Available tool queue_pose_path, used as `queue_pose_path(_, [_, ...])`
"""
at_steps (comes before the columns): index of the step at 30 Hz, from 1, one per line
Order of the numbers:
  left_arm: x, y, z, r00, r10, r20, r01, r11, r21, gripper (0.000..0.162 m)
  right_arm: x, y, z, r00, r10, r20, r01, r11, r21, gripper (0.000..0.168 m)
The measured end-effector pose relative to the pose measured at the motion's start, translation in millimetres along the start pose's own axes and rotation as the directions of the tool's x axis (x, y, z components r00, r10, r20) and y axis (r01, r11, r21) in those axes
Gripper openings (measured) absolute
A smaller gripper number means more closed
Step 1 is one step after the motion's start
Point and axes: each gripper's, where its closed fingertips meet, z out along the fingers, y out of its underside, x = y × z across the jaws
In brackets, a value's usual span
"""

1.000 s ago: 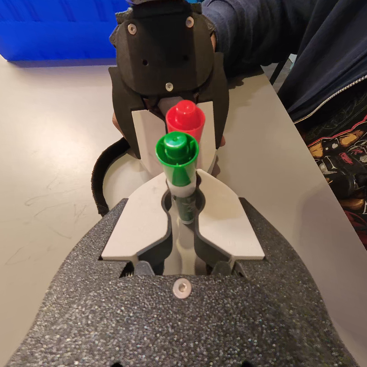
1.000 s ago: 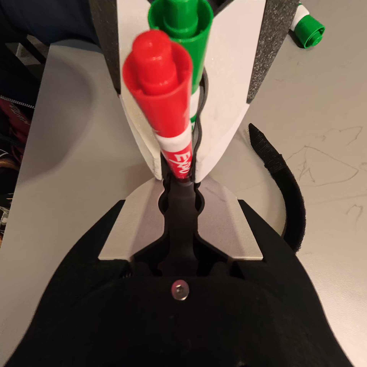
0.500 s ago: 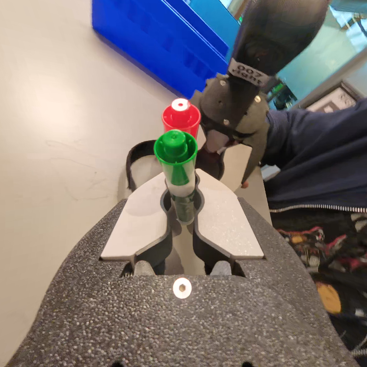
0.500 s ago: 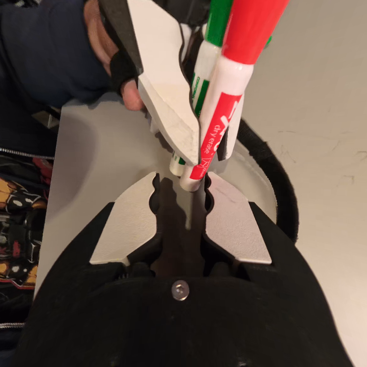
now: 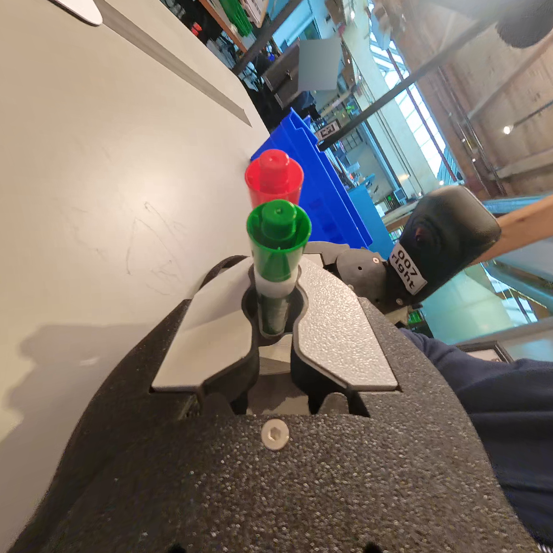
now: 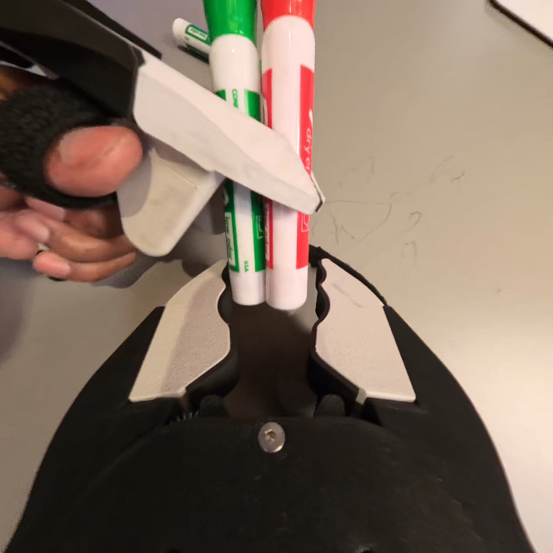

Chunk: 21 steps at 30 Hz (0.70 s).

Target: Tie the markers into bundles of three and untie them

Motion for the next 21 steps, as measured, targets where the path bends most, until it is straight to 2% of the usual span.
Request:
queue_pose_path(5, [-1, 0, 2, 0.997, -0.069, 0.023, 0.068, 0.995, 0.067, 0.019, 5, -1, 6, 0.991, -0.075, -0.110, 0.072, 0.997, -0.031, 0.053])
queue_pose_path(12, [1, 5, 5, 0.997, -0.063, 0.045, 0.059, 0.995, 0.085, 0.019, 15, -2, 11, 0.967, -0.148, -0.209, 0.135, 0.988, -0.076, 0.052])
queue_pose_path(21, [0, 8, 7, 0.999, -0.036, 0.030, 0.034, 0.997, 0.064, 0.019, 16, 0, 10, 0.966, -0.180, -0.186, 0.164, 0.982, -0.097, 0.049])
